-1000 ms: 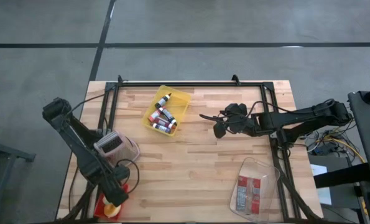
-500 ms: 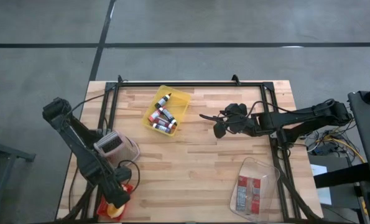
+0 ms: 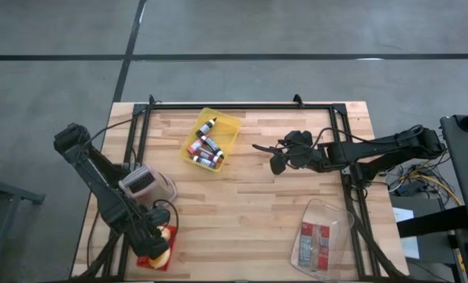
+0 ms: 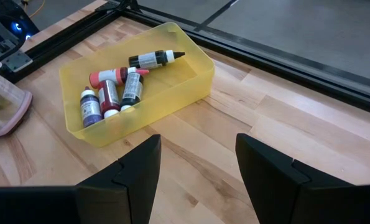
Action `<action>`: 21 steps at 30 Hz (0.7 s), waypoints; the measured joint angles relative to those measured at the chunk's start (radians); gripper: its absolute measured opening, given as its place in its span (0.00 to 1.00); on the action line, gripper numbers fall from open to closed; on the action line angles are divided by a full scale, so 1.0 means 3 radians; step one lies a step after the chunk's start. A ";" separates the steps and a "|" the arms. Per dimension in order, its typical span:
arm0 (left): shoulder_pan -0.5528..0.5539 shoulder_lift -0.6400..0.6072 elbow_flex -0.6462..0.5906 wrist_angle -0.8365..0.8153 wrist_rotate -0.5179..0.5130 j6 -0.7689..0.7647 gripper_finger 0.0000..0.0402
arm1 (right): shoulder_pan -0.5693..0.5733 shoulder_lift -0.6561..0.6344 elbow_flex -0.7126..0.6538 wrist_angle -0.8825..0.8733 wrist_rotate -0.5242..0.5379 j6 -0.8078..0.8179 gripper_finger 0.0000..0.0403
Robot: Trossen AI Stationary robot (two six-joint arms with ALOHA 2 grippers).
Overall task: Pick & Place Food Item
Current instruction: Put the blue donut into the red bin
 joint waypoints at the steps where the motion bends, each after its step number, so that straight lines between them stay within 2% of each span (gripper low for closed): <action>1: 0.0007 0.0000 0.0000 0.0000 -0.0041 0.0001 0.06 | 0.0000 0.0000 0.0000 0.0001 0.0000 0.0001 0.50; 7: 0.0039 -0.0001 0.0000 -0.0010 -0.0249 0.0000 0.06 | 0.0001 0.0000 0.0000 0.0000 0.0000 0.0001 0.50; 13: 0.0039 -0.0009 0.0076 -0.0001 -0.0256 0.0012 0.06 | 0.0000 0.0000 0.0000 0.0000 0.0000 0.0001 0.50; 21: 0.0038 -0.0065 0.0278 0.0006 -0.0492 0.0375 0.06 | 0.0000 0.0000 0.0000 0.0000 0.0001 0.0000 0.50</action>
